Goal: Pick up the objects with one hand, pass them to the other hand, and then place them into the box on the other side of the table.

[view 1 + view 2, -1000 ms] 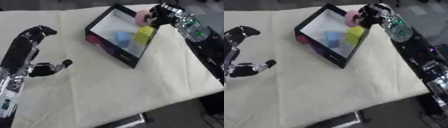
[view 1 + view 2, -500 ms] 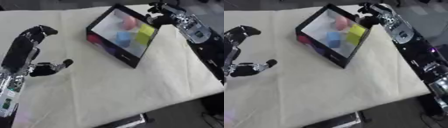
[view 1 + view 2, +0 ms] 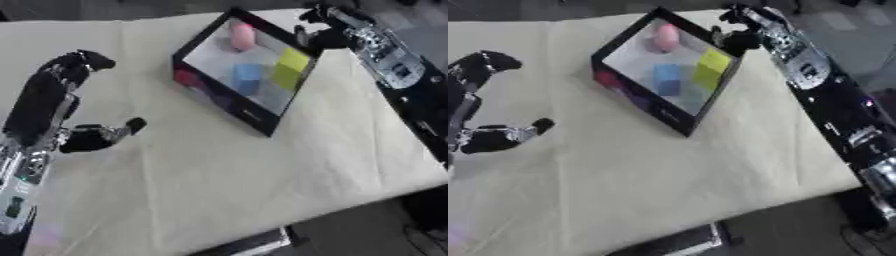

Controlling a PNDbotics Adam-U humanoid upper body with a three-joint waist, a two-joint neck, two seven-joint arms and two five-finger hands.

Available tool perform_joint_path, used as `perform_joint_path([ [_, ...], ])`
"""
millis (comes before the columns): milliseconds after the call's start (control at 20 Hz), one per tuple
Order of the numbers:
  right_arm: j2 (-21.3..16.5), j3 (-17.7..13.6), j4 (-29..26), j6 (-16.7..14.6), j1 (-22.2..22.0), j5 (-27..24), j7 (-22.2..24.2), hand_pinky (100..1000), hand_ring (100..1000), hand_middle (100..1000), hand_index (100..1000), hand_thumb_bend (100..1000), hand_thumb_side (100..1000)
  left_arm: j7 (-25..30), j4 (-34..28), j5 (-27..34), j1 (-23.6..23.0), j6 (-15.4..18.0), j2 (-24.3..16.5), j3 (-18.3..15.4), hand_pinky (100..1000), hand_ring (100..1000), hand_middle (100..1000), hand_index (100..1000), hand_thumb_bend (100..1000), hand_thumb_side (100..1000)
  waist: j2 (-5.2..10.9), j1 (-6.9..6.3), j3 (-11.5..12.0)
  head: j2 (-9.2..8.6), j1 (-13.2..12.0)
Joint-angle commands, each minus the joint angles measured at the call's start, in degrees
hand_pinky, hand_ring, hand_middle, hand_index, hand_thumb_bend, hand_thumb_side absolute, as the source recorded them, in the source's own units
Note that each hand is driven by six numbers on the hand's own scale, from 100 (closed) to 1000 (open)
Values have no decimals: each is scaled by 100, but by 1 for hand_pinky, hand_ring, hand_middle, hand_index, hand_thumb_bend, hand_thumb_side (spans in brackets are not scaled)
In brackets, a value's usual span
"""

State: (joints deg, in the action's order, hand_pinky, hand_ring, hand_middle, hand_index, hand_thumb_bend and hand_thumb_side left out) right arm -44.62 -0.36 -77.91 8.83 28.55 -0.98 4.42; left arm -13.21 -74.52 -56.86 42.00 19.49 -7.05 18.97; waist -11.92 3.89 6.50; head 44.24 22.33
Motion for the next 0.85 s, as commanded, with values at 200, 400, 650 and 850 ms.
perform_joint_path([
  [200,-517,-762,-1485,-245,-431,-1153,-1533,687,980,913,1000,100,548,-129,-508,858,-15,-351,-455,-365,760,729,697,778,100,511,201,-97,-87,-12,-194],
  [400,-715,-1334,-2144,-483,-1227,-1575,-2089,698,999,953,1000,100,496,72,-995,2423,-166,-908,-1112,-760,749,735,762,797,100,657,260,-148,-132,-12,-182],
  [650,-455,-1904,-2666,-426,-2097,-1356,-2770,696,998,943,1000,100,284,563,-1557,4804,-583,-1486,-1921,-1202,756,743,766,833,100,721,259,-196,-172,-12,-196],
  [850,-67,-2221,-2990,-389,-2593,-1278,-3256,681,990,930,1000,100,341,665,-1874,6353,-963,-1737,-2278,-1645,768,757,763,833,100,754,263,-204,-206,-13,-387],
])
